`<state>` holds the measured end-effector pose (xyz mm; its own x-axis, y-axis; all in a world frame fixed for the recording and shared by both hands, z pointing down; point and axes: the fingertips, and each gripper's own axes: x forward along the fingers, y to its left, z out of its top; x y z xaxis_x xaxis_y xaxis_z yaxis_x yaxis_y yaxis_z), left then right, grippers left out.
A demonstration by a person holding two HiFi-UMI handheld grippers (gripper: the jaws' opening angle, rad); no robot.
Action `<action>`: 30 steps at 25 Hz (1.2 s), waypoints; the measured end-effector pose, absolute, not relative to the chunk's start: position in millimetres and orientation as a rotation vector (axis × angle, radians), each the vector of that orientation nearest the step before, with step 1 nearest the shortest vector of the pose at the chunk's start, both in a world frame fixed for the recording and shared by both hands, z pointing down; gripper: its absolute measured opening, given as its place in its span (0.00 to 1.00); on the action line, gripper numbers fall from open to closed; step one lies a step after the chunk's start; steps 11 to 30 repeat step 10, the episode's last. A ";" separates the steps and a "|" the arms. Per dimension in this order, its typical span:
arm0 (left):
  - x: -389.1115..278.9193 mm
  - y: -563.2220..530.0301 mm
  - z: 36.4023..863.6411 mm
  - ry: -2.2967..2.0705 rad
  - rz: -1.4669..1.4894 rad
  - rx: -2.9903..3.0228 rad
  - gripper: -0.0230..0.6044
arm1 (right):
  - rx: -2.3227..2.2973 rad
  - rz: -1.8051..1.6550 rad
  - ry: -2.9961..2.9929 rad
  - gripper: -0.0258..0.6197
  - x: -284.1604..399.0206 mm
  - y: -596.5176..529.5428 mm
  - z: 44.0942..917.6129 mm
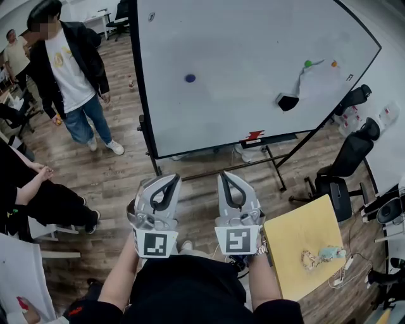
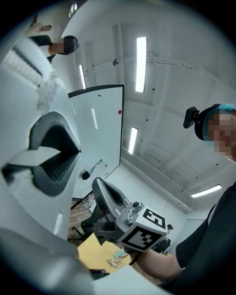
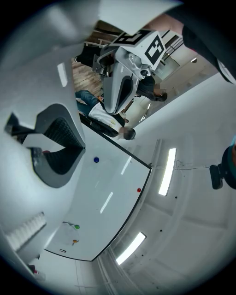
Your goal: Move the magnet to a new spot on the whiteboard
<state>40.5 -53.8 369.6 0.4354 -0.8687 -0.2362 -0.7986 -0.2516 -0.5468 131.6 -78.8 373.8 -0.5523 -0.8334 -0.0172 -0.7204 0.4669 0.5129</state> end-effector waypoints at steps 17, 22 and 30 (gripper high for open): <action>45.8 -57.0 364.4 1.381 -0.150 -2.077 0.04 | 1.336 -0.690 -2.478 0.04 134.2 -82.2 373.6; 45.8 -57.0 364.4 1.381 -0.150 -2.077 0.04 | 1.336 -0.690 -2.478 0.04 134.2 -82.2 373.6; 45.8 -57.0 364.4 1.381 -0.150 -2.077 0.04 | 1.336 -0.690 -2.478 0.04 134.2 -82.2 373.6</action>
